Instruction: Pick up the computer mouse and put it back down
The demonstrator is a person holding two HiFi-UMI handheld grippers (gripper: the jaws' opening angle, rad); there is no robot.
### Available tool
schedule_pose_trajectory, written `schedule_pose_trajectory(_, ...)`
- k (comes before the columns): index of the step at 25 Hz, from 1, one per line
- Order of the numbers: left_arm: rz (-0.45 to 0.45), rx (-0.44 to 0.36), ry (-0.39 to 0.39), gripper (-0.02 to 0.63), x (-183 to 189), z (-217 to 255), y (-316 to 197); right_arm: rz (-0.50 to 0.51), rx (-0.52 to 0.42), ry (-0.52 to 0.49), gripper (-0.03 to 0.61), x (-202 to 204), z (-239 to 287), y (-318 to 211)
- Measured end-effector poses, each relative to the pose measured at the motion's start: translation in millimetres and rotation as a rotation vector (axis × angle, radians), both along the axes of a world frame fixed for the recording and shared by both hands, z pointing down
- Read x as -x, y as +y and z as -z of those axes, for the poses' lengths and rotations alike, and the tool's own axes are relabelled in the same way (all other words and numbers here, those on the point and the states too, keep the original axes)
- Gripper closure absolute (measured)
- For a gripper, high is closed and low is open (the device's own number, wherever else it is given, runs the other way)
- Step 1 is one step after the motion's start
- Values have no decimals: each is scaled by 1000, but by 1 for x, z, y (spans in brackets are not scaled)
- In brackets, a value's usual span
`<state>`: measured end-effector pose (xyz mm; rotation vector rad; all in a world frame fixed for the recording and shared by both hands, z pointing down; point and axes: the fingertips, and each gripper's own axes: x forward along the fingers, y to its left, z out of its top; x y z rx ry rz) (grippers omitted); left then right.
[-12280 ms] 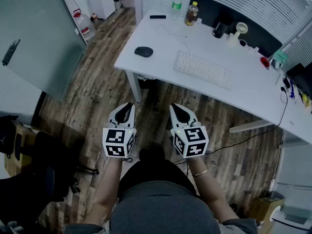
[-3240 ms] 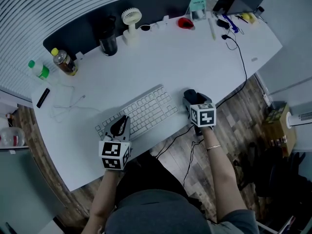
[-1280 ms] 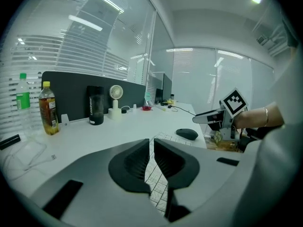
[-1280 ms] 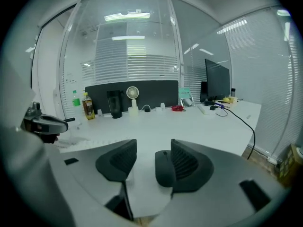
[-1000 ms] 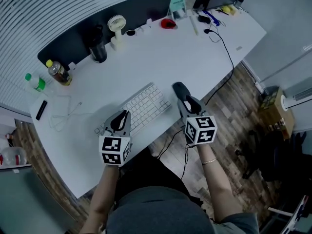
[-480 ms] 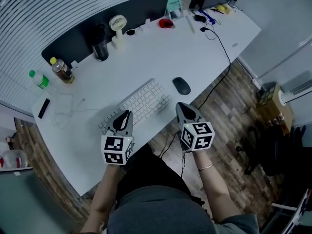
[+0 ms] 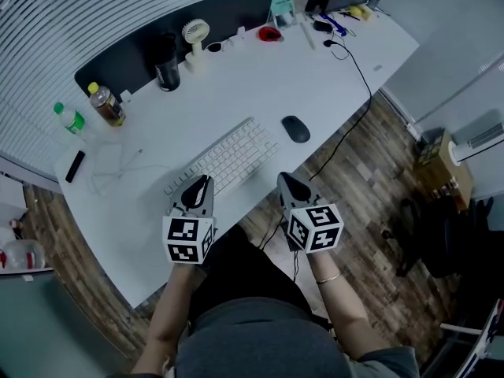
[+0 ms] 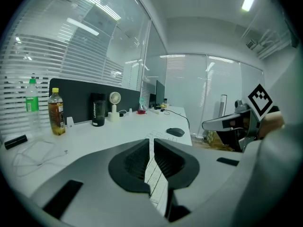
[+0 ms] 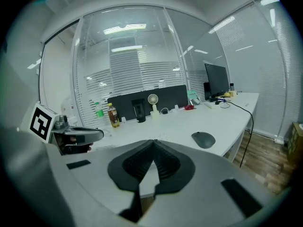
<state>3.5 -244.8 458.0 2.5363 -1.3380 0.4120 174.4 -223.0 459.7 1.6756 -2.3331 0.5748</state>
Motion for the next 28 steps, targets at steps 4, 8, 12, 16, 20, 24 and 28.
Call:
schedule_pose_trajectory(4,-1,4,3,571,4,-3,9,11,6,8,574,8,0,16)
schedule_pose_trajectory(8,-6,12,3,569,6,-7,19,22,8,15,574,11,0,33)
schedule_pose_trajectory(12,-11,14,3,569,6,-9,25,18,18,28,577,10,-1,44)
schedule_pose_trajectory(16,-11,5,1,569,6,-6,31,5,18,30,577,6,-1,50)
schedule_pose_trajectory(20,-11,-6,-4,569,7,-2,34,-13,20,25,577,2,-1,51)
schedule_pose_trajectory(24,-11,-7,-5,571,10,-2,38,-21,25,17,577,3,-2,54)
schedule_pose_trajectory(28,-13,-8,1,569,11,-2,40,-30,21,25,577,2,1,57)
